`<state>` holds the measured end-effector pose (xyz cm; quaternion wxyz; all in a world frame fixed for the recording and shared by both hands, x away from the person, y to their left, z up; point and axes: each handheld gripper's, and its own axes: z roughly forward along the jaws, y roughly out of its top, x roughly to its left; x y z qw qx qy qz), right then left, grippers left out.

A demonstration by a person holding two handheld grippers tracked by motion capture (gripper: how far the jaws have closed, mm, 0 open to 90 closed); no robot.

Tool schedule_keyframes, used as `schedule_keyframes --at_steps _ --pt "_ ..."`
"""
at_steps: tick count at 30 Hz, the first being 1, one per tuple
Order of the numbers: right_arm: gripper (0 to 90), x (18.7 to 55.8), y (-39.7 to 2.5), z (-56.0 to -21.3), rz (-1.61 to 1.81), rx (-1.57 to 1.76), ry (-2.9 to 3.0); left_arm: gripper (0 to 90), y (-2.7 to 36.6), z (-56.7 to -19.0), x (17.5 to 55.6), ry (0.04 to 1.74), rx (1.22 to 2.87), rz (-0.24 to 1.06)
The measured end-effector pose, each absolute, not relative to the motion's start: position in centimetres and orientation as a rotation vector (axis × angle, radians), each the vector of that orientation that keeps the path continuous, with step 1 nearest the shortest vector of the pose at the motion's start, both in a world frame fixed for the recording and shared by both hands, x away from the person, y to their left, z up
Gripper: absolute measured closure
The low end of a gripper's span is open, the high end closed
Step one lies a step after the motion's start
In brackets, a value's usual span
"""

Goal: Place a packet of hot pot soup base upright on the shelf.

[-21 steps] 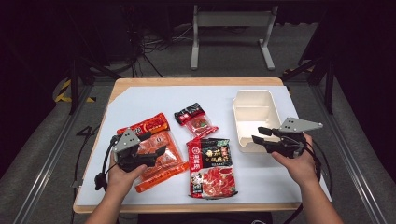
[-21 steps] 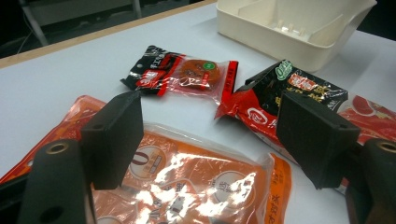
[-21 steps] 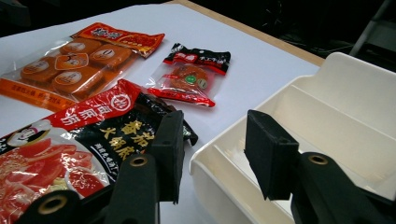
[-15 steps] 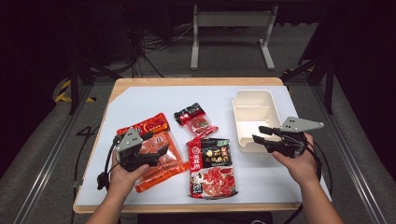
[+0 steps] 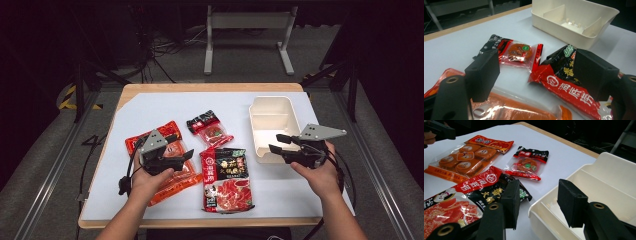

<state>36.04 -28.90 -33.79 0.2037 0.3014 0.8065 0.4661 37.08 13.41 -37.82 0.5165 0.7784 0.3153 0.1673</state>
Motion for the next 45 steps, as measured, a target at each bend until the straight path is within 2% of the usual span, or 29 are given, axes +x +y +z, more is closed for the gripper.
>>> schedule_keyframes --at_steps 8,13,22,25,27,30,32,41,45 --pt "52.0 36.1 -28.5 -34.0 1.3 0.834 2.265 24.9 11.6 -37.6 38.0 0.731 1.858 0.388" --pt "52.0 36.2 -28.3 -34.0 1.297 0.831 2.267 32.9 10.4 -37.9 38.8 0.725 1.896 0.327" --pt "52.0 36.3 -27.6 -34.2 1.294 0.808 2.287 35.6 8.6 -38.8 40.0 0.757 1.965 0.298" --pt "52.0 36.3 -27.5 -34.2 1.298 0.806 2.291 40.3 8.7 -39.3 40.8 0.772 1.963 0.231" --pt "51.9 36.4 -27.4 -34.2 1.299 0.807 2.292 42.2 8.8 -39.6 41.2 0.775 1.973 0.261" --pt "52.0 36.3 -27.3 -34.3 1.296 0.803 2.295 39.8 8.6 -40.1 41.6 0.764 2.008 0.242" --pt "52.0 36.2 -27.3 -34.3 1.295 0.801 2.295 39.0 8.4 -40.9 42.0 0.77 2.035 0.18" --pt "52.0 36.1 -27.1 -34.8 1.286 0.805 2.311 39.6 7.7 -42.4 42.8 0.816 2.111 0.094" --pt "52.0 36.2 -27.0 -35.0 1.281 0.804 2.32 42.9 7.5 -42.7 43.0 0.821 2.139 0.09"
